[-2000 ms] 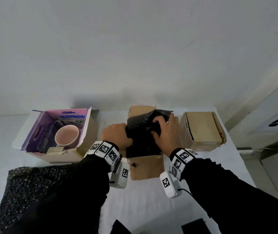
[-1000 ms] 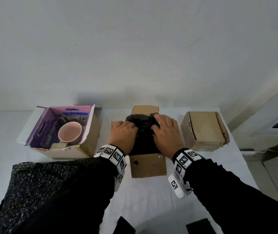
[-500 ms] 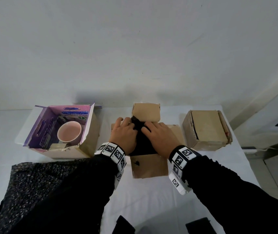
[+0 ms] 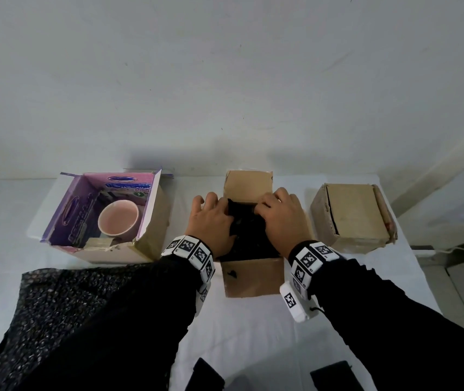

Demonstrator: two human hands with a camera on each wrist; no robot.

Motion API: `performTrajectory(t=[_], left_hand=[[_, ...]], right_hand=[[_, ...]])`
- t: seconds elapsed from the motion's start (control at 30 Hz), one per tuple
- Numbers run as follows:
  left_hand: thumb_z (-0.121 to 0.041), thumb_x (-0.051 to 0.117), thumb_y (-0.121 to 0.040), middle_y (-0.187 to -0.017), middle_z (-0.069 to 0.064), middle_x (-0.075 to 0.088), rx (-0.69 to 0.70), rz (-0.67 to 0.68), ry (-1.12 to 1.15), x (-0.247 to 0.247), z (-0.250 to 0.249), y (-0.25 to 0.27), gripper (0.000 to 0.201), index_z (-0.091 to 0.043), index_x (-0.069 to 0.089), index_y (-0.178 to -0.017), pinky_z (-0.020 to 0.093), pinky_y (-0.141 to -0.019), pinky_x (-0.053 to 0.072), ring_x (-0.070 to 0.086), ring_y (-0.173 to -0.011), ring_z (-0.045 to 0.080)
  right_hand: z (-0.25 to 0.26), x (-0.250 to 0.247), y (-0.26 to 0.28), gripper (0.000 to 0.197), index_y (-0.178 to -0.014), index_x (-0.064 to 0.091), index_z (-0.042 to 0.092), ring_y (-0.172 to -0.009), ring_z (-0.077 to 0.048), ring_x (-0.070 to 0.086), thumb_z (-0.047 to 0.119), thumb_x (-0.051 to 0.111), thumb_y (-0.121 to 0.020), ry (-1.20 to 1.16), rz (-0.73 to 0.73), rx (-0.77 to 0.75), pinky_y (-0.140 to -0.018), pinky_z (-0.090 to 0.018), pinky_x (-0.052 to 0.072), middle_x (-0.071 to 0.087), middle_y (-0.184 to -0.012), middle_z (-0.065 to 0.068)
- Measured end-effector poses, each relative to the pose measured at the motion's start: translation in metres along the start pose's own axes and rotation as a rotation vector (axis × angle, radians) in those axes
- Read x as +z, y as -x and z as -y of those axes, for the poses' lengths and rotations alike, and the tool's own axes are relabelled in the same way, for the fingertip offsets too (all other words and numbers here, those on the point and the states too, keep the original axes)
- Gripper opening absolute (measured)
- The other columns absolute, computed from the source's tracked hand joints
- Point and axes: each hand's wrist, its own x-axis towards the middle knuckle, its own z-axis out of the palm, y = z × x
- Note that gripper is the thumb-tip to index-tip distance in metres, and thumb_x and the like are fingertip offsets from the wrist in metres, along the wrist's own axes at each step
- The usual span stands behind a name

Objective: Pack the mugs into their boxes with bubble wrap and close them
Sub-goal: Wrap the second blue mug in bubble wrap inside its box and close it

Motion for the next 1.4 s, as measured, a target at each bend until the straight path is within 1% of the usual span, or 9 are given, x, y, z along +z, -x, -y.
performTrajectory(t=[0.13,0.27,0.33,0.53,0.77,0.87,1.0,1.23,1.4], left_hand=[[-0.060,0.047,-0.080,-0.127,-0.005,0.052,-0.001,0.016,-0.025,-0.003,0.001,0.001,0.045,-0.031,0.071,-0.104,0.052,-0.105,0.012,0.024,-0.131,0.029],[-0.059,0.040,-0.084,-0.114,-0.003,0.064,-0.018,0.070,0.004,-0.002,-0.001,-0.004,0.044,-0.027,0.063,-0.106,0.058,-0.110,0.003,0.027,-0.135,0.030],[-0.057,0.041,-0.084,-0.112,0.001,0.066,-0.026,0.087,0.027,0.001,-0.003,-0.007,0.046,-0.023,0.053,-0.112,0.059,-0.110,0.000,0.032,-0.132,0.030],[-0.058,0.036,-0.084,-0.113,-0.003,0.062,-0.029,0.130,0.034,0.008,-0.006,-0.005,0.050,-0.025,0.061,-0.113,0.061,-0.109,0.001,0.034,-0.125,0.029],[-0.060,0.033,-0.085,-0.100,-0.005,0.066,-0.075,0.155,0.062,0.002,-0.009,-0.003,0.047,-0.026,0.064,-0.095,0.060,-0.109,0.004,0.038,-0.121,0.026],[-0.060,0.027,-0.088,-0.093,-0.003,0.067,-0.135,0.123,0.106,0.004,-0.010,0.007,0.052,-0.024,0.065,-0.090,0.058,-0.109,0.005,0.042,-0.117,0.025],[-0.067,0.028,-0.081,-0.084,-0.004,0.065,-0.160,0.117,0.124,0.005,-0.012,0.023,0.055,-0.026,0.063,-0.086,0.059,-0.109,0.005,0.045,-0.111,0.024],[-0.077,0.026,-0.075,-0.093,-0.010,0.066,-0.223,0.113,0.107,-0.007,-0.023,0.042,0.064,-0.031,0.068,-0.091,0.063,-0.106,-0.001,0.041,-0.120,0.025],[-0.066,0.045,-0.077,-0.108,-0.007,0.061,-0.247,-0.117,0.113,-0.007,-0.025,0.059,0.046,-0.028,0.069,-0.086,0.049,-0.095,0.022,0.038,-0.114,0.025]], right_hand=[[0.004,-0.009,0.002,0.035,-0.074,0.070,0.018,-0.097,-0.028,0.054,0.027,0.037,-0.080,0.098,0.240,0.065,-0.082,-0.042,0.036,0.068,-0.076,0.004],[0.012,-0.004,0.001,0.037,-0.101,0.061,0.016,-0.126,-0.036,0.042,0.044,0.041,-0.090,0.140,0.458,0.117,-0.107,-0.057,0.011,0.070,-0.101,-0.009],[0.015,-0.001,0.000,0.034,-0.109,0.057,0.016,-0.130,-0.036,0.038,0.042,0.040,-0.095,0.170,0.452,0.131,-0.108,-0.055,0.002,0.068,-0.107,-0.009],[0.015,0.001,0.006,0.021,-0.090,0.060,0.024,-0.114,-0.030,0.050,0.018,0.042,-0.082,0.199,0.264,0.069,-0.097,-0.048,0.022,0.065,-0.092,0.004],[0.009,-0.001,-0.005,0.024,-0.099,0.060,0.028,-0.133,-0.031,0.030,0.030,0.038,-0.092,0.154,0.521,0.060,-0.108,-0.057,-0.012,0.068,-0.100,0.005],[0.008,-0.016,0.000,0.019,-0.096,0.065,0.029,-0.127,-0.024,0.038,0.032,0.049,-0.086,0.079,0.377,0.059,-0.106,-0.051,0.009,0.068,-0.098,0.011],[0.003,-0.026,0.018,0.020,-0.096,0.066,0.029,-0.096,-0.023,0.049,0.022,0.067,-0.077,-0.021,0.176,0.100,-0.079,-0.039,0.028,0.067,-0.094,0.011],[0.019,-0.022,0.021,0.015,-0.092,0.065,0.010,-0.085,-0.027,0.056,0.003,0.055,-0.083,-0.195,0.203,0.192,-0.068,-0.035,0.045,0.059,-0.094,-0.008],[0.038,-0.027,0.032,0.019,-0.101,0.062,0.008,-0.092,-0.025,0.056,0.010,0.044,-0.093,-0.152,0.289,0.202,-0.074,-0.033,0.046,0.060,-0.106,-0.011]])
